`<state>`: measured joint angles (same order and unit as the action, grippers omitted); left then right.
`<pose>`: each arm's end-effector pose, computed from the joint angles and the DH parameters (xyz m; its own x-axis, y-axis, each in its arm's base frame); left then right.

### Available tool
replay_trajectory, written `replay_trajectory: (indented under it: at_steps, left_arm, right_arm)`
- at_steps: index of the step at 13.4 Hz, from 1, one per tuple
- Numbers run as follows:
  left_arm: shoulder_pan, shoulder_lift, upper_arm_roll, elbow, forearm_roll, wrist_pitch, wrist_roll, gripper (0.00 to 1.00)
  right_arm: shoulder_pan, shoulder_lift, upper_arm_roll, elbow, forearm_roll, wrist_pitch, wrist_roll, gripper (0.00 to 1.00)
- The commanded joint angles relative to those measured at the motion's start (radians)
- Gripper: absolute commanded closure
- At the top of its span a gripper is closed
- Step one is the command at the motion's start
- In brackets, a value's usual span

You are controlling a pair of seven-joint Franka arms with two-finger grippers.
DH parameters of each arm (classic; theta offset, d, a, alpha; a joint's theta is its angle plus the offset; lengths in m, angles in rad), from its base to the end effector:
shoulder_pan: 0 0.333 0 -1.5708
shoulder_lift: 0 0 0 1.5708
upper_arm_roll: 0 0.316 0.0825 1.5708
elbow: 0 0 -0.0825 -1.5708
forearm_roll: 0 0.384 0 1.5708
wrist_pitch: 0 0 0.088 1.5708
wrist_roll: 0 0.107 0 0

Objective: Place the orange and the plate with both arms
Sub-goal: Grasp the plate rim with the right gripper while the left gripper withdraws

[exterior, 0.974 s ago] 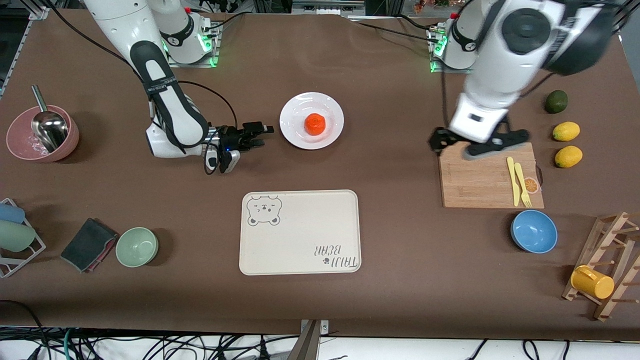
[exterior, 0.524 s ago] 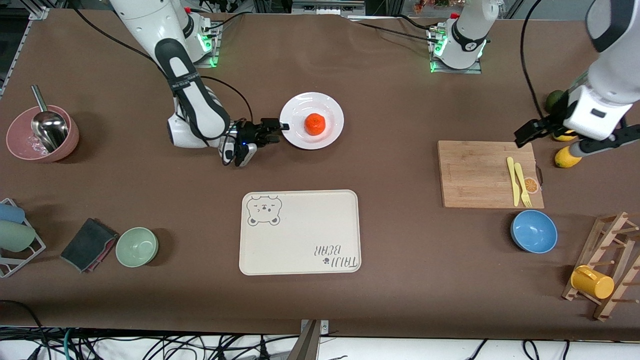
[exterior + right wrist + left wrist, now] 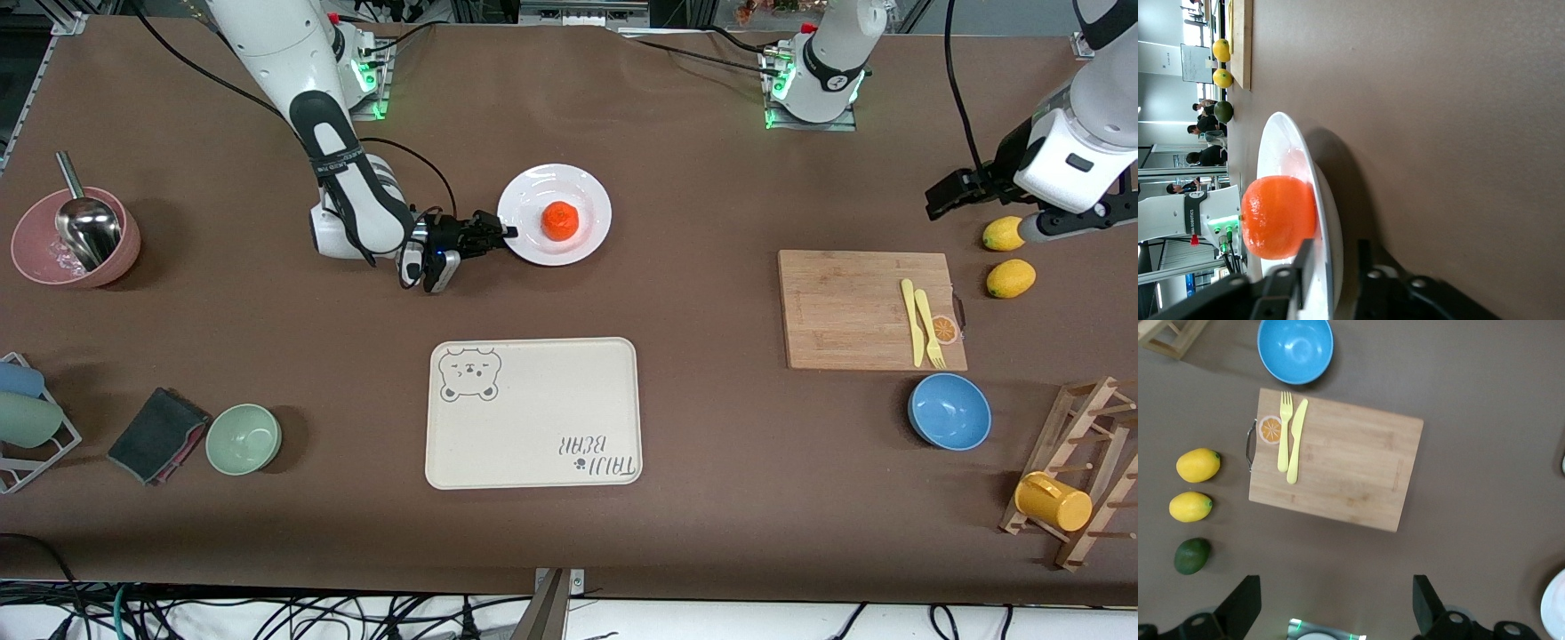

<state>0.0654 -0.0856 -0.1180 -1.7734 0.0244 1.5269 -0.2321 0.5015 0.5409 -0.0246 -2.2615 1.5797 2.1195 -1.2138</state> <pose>0.5154 -0.0266 0.5720 0.9720 0.1821 -0.1486 0.1733 -0.9824 -0.0704 0.4087 0.2609 0.1029 0.9580 0.2848 0.0326 0.1696 -0.4716 -0.8654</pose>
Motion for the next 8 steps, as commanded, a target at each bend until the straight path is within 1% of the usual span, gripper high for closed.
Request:
replay_trajectory:
  at_steps: [1,4,5,7,8]
  left_arm:
    - [0.001,-0.003,-0.003,0.028,-0.024,-0.073,0.066,0.0]
    - [0.001,-0.008,-0.015,0.031,-0.021,-0.091,0.111,0.0]
    - [0.001,-0.01,-0.003,0.041,-0.026,-0.083,0.114,0.0]
    - [-0.003,0.012,0.058,0.077,-0.078,-0.083,0.116,0.0]
    - [-0.006,0.023,0.069,0.1,-0.087,-0.083,0.114,0.0]
  right_arm:
    - [0.008,-0.002,0.0,-0.004,0.023,0.002,-0.024,1.0]
    - [0.008,-0.004,0.0,-0.001,0.023,0.002,-0.024,1.0]
    - [0.008,-0.006,0.0,0.0,0.023,0.0,-0.023,1.0]
    - [0.006,-0.016,-0.003,0.017,0.022,-0.007,-0.007,1.0]
    - [0.005,-0.016,-0.009,0.034,0.022,-0.015,-0.006,1.0]
